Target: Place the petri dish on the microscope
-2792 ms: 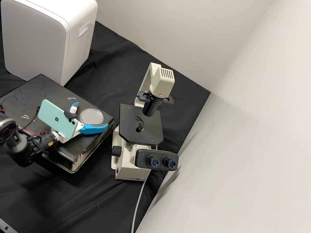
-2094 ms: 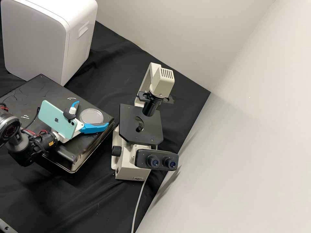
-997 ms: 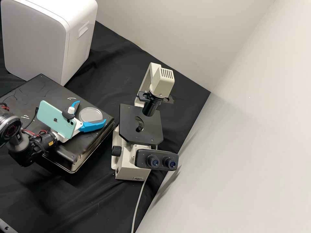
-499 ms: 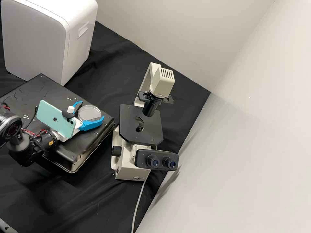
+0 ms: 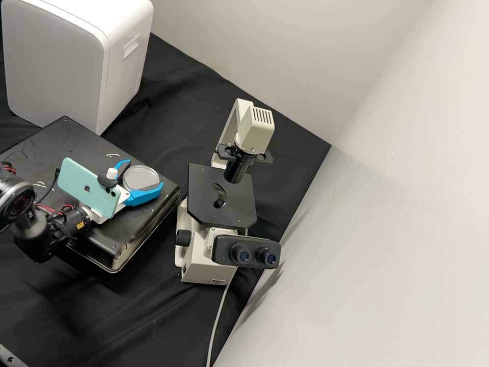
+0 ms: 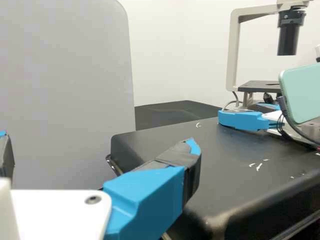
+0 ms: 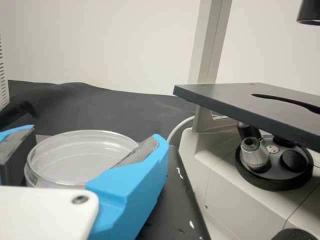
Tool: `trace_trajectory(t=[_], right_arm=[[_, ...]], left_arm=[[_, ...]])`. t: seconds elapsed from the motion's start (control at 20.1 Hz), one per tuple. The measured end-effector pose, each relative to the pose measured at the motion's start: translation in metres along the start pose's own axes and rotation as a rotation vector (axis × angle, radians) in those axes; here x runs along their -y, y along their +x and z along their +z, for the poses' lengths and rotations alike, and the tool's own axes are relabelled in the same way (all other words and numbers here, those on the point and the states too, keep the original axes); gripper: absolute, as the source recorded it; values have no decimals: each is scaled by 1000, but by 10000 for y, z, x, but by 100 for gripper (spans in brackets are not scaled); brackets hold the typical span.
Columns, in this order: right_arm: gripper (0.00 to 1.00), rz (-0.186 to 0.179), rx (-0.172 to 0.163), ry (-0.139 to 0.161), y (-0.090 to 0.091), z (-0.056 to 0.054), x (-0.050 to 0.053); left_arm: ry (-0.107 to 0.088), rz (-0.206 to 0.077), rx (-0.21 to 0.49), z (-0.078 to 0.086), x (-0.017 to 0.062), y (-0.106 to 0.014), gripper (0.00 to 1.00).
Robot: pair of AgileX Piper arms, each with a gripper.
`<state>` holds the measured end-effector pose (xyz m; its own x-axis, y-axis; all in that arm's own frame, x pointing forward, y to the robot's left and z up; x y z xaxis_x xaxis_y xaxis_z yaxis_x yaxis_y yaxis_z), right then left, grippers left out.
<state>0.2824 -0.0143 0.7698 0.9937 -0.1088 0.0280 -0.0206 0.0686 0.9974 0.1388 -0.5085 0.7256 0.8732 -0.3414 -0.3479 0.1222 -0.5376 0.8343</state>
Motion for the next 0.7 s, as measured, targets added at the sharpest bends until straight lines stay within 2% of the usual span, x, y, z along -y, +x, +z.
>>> trace_trajectory(t=[0.35, 0.45, 0.7], right_arm=[[0, 3, -3, 5, -1, -4, -12], [0, 11, -12, 24, -18, -23, -60], [0, 26, 9, 37, -150, -31, -209]], left_arm=[[0, 0, 0, 0, 0, 0, 100], [0, 0, 0, 0, 0, 0, 100], [0, 0, 0, 0, 0, 0, 100]])
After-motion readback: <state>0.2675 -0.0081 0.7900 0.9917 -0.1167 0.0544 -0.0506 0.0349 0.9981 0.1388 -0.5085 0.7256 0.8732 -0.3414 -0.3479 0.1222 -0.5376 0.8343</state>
